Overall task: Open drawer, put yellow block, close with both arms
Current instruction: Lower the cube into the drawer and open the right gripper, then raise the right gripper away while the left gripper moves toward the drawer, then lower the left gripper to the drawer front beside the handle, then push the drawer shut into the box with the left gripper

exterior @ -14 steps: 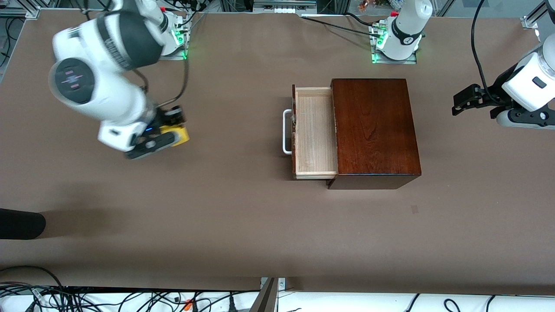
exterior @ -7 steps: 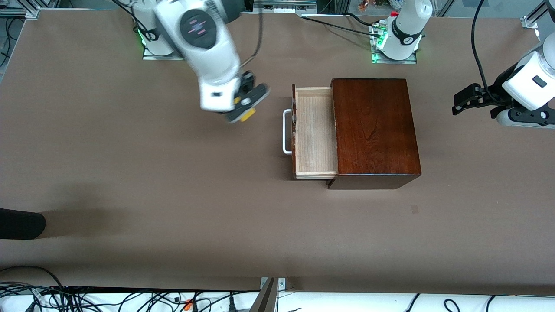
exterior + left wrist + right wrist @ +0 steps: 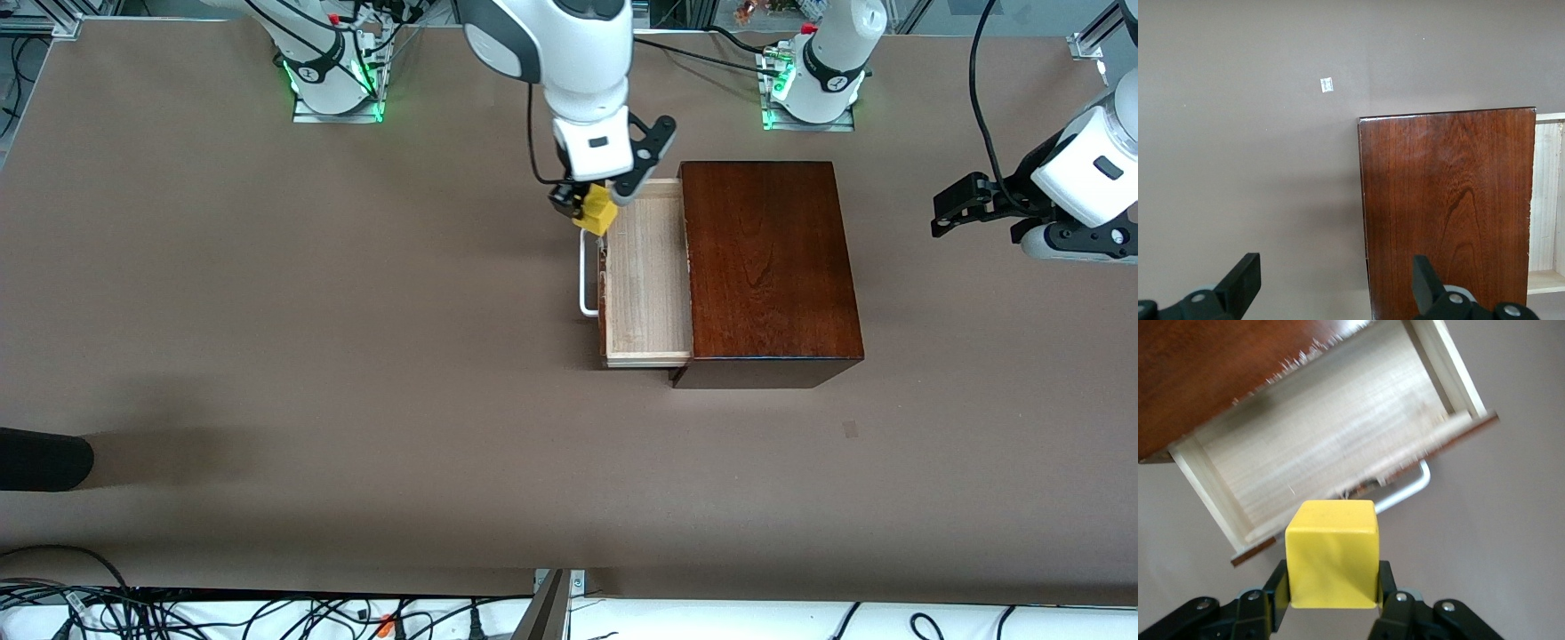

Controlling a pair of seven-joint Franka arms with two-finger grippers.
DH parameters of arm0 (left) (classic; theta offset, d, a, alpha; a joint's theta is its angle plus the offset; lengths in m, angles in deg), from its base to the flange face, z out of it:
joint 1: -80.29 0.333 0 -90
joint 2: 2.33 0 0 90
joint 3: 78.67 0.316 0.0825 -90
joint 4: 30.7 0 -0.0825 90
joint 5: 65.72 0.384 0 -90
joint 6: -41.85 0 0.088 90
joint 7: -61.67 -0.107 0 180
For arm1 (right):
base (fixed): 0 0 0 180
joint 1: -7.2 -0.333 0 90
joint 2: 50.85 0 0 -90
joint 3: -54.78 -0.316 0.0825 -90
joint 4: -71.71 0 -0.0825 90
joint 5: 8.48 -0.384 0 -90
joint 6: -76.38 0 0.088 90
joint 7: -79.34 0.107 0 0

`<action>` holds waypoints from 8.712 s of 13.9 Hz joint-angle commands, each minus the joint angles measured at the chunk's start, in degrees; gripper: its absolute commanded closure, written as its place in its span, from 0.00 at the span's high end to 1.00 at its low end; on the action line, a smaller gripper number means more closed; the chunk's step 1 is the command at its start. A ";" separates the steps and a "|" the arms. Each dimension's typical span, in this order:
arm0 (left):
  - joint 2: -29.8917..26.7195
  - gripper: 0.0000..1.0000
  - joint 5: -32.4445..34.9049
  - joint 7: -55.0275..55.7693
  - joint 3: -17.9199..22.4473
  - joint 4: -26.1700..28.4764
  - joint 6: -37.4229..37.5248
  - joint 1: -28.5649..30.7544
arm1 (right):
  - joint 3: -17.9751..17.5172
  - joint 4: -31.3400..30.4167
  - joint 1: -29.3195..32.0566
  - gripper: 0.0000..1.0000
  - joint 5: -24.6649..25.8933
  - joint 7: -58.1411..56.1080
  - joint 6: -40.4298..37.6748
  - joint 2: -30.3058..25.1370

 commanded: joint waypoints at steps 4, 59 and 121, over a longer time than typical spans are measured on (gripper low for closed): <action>-1.05 1.00 1.46 -1.29 -0.67 1.12 -0.85 0.43 | 0.59 4.57 -5.18 0.40 6.26 -4.70 3.19 6.58; 1.41 1.00 1.11 -0.14 -15.06 -1.95 -0.85 -1.59 | 24.13 0.27 16.96 1.00 -15.18 -16.13 -15.97 -20.21; 30.94 1.00 25.98 -32.75 -26.24 -1.95 -11.23 -20.05 | 20.45 -23.81 31.90 1.00 -8.77 4.44 -12.89 -34.20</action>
